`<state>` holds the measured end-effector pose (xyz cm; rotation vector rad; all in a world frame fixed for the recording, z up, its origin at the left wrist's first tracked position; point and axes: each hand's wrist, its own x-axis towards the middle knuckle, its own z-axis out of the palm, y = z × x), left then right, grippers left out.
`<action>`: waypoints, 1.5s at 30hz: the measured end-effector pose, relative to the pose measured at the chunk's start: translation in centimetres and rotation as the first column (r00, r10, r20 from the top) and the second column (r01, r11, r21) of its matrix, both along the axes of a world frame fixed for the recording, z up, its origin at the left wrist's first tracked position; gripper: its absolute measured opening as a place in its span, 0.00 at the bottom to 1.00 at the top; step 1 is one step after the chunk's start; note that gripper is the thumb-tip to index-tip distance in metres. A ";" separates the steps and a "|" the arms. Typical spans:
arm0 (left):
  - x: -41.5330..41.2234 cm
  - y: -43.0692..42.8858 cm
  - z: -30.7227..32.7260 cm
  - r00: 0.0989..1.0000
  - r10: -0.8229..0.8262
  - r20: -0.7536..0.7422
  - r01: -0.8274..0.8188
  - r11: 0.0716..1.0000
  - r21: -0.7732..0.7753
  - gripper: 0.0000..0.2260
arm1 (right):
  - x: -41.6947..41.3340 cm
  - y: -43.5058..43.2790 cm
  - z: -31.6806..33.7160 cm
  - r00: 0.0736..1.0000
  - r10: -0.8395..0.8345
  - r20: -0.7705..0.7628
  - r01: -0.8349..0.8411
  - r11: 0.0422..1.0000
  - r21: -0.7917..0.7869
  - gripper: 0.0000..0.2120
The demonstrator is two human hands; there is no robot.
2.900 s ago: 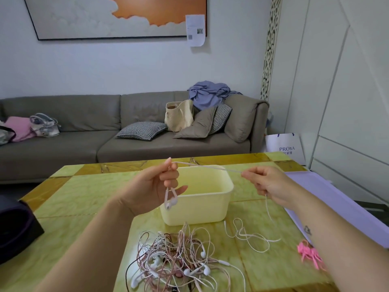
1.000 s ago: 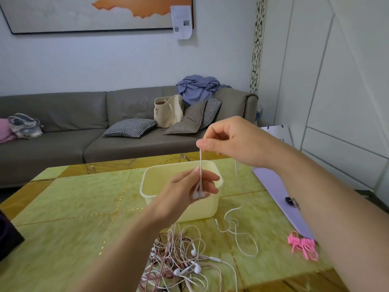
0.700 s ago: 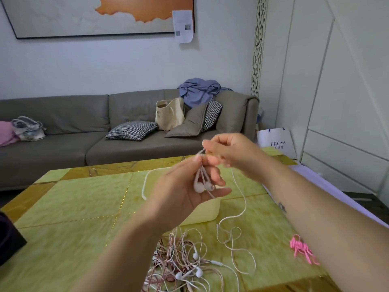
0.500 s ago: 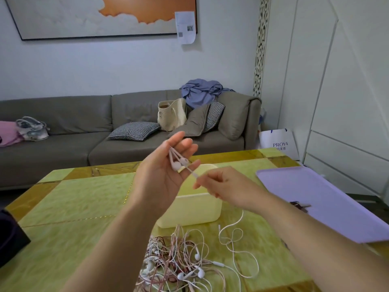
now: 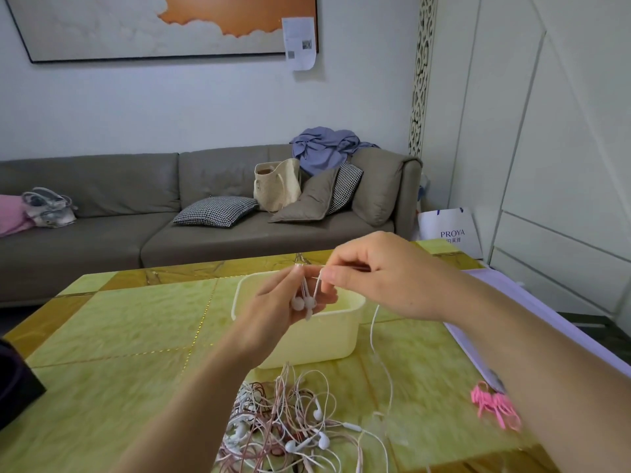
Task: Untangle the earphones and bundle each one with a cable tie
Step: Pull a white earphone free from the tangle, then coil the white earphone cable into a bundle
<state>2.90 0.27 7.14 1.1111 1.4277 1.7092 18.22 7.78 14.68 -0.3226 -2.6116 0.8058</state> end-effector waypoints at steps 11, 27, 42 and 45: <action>-1.3 0.3 1.3 0.946 0.076 0.316 -0.131 0.979 0.157 0.14 | 0.7 -0.5 0.9 0.997 0.055 -0.052 -0.058 0.997 -0.043 0.12; 1.7 -0.4 0.4 0.992 -0.099 -0.073 0.099 0.995 -0.011 0.21 | -0.4 0.9 1.3 0.988 0.025 -0.153 -0.029 0.999 -0.020 0.14; 1.0 -0.9 2.5 0.913 -0.187 0.362 0.071 0.948 0.310 0.14 | -3.5 2.9 -7.6 0.997 -0.061 -0.043 0.048 0.966 -0.253 0.12; -0.4 -0.5 1.8 0.959 -0.041 0.282 -0.027 0.972 0.235 0.15 | -2.5 1.5 -7.3 0.992 0.029 0.123 -0.011 0.989 -0.145 0.09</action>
